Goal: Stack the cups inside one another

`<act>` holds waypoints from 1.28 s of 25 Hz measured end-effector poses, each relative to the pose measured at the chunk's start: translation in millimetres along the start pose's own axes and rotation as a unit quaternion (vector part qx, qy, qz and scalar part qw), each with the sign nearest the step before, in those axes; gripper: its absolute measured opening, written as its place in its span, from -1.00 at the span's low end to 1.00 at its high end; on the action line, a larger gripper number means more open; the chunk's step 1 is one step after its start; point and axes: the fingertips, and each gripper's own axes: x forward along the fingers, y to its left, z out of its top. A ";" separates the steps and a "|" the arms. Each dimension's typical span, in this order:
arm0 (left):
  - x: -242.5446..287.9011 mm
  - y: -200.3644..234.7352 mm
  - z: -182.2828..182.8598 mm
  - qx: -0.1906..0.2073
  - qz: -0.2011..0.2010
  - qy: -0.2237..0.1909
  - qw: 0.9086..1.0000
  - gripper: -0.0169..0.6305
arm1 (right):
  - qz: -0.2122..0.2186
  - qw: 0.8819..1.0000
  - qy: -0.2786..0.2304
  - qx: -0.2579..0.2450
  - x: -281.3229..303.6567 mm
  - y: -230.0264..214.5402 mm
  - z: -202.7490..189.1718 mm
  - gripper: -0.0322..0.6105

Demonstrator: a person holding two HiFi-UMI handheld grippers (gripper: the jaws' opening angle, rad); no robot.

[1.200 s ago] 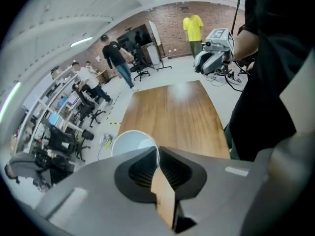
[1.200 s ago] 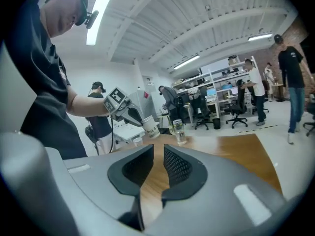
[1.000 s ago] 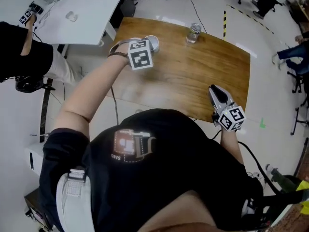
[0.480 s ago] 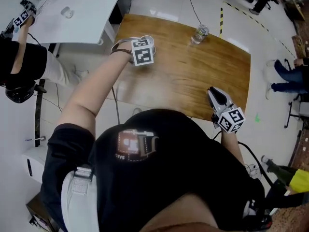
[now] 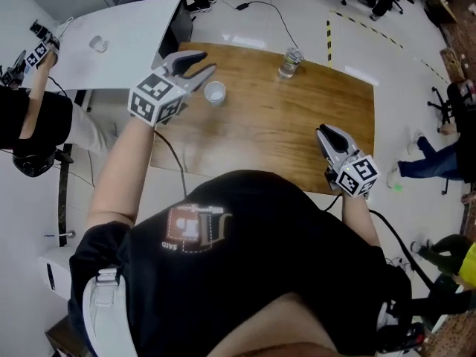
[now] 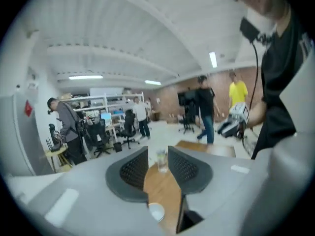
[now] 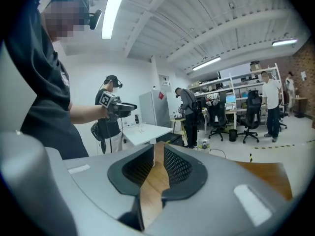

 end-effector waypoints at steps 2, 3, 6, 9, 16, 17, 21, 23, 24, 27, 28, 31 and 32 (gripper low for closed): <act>-34.4 -11.7 27.3 -0.093 0.007 -0.099 0.991 -0.72 | 0.004 1.000 -0.022 -0.013 -4.4 -3.8 19.6 -0.66; -44.6 -21.3 28.2 -0.139 0.002 -0.134 0.981 -0.82 | 0.006 0.999 -0.030 -0.018 -6.3 -5.3 26.8 -0.66; -46.0 -60.6 0.6 -0.237 -0.020 -0.176 0.955 -0.92 | 0.009 0.999 -0.044 -0.029 -9.6 -10.3 36.1 -0.68; -35.8 -97.7 -36.4 -0.287 -0.022 -0.178 0.941 -0.94 | 0.012 0.999 -0.042 -0.021 -11.9 -8.6 26.2 -0.72; -17.1 -157.4 -83.0 -0.242 -0.024 -0.116 0.963 -0.94 | 0.006 0.998 -0.034 0.057 -20.2 -8.5 -21.0 -0.85; -16.6 -155.9 -79.8 -0.235 -0.022 -0.117 0.965 -0.94 | 0.006 0.996 -0.039 0.075 -21.8 -11.3 -24.9 -0.85; -21.0 -137.1 -59.6 -0.213 -0.016 -0.140 0.967 -0.94 | 0.001 0.993 -0.057 0.104 -27.3 -18.7 -24.7 -0.86; -22.0 -133.7 -55.7 -0.213 -0.016 -0.147 0.966 -0.94 | 0.002 0.993 -0.060 0.099 -27.3 -18.9 -20.5 -0.86; -21.8 -134.6 -55.3 -0.215 -0.017 -0.148 0.965 -0.94 | 0.004 0.994 -0.060 0.096 -26.8 -18.2 -18.6 -0.86; -19.6 -141.4 -57.9 -0.221 -0.023 -0.146 0.964 -0.94 | 0.008 0.993 -0.059 0.100 -25.4 -17.0 -16.3 -0.86; -19.0 -142.8 -58.6 -0.222 -0.025 -0.144 0.964 -0.94 | 0.008 0.993 -0.057 0.101 -24.9 -17.2 -16.6 -0.86; -18.8 -141.5 -60.1 -0.223 -0.027 -0.144 0.964 -0.94 | 0.005 0.995 -0.049 0.088 -22.8 -16.1 -18.4 -0.86; -19.2 -140.1 -60.5 -0.224 -0.026 -0.144 0.964 -0.94 | 0.005 0.995 -0.046 0.083 -22.4 -15.5 -18.9 -0.86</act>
